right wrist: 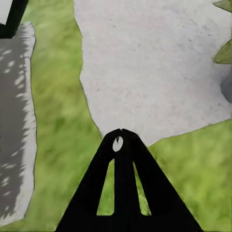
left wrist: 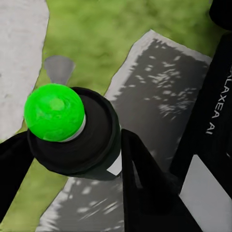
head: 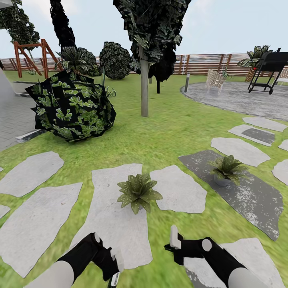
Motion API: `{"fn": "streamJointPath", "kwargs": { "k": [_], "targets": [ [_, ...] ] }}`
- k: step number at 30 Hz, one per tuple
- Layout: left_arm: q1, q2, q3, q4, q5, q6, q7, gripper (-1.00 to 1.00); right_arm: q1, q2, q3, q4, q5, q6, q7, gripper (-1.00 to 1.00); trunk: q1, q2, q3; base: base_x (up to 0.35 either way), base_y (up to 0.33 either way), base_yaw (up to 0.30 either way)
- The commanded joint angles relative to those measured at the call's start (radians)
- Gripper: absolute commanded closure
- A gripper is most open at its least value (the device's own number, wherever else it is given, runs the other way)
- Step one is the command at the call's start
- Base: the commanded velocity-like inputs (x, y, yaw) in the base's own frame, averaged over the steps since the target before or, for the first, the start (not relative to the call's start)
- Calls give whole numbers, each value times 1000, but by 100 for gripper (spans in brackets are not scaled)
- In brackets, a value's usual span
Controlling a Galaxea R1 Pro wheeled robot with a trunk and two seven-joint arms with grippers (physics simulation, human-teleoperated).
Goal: Pick up the pesticide atomizer in the garden and spray insectifuge to fully cover both potted plants in the garden.
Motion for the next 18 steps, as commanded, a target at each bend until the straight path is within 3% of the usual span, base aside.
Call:
{"fn": "streamJointPath", "kwargs": {
  "k": [1, 3, 8, 12, 14, 18],
  "targets": [
    [-3, -9, -1, -5, -2, 10, -4, 100, 0, 3, 3, -2, 7, -4, -2, 100, 0, 0, -1, 0, 0, 0],
    [-4, -33, -2, -6, -2, 8, 9, 100, 0, 13, 3, -4, 7, -4, -2, 100, 0, 0, -1, 0, 0, 0],
    [-5, -65, -2, 1, -1, -4, 73, 100, 0, 39, 3, -5, 8, -3, -2, 100, 0, 0, -1, 0, 0, 0],
    [-5, -71, -2, 2, -2, -8, 77, 100, 0, 59, 3, -6, 7, -3, 3, 100, 0, 0, -1, 0, 0, 0],
    [-5, -71, -3, 2, -1, -17, 77, 100, -1, 70, 3, -8, 8, -3, 52, 100, 0, 0, -1, 0, 0, 0],
    [-4, -69, -3, 4, 1, -105, 76, 100, -2, 74, 2, -8, 8, -1, 92, 100, 0, 0, -1, 0, 0, 0]
  ]
}}
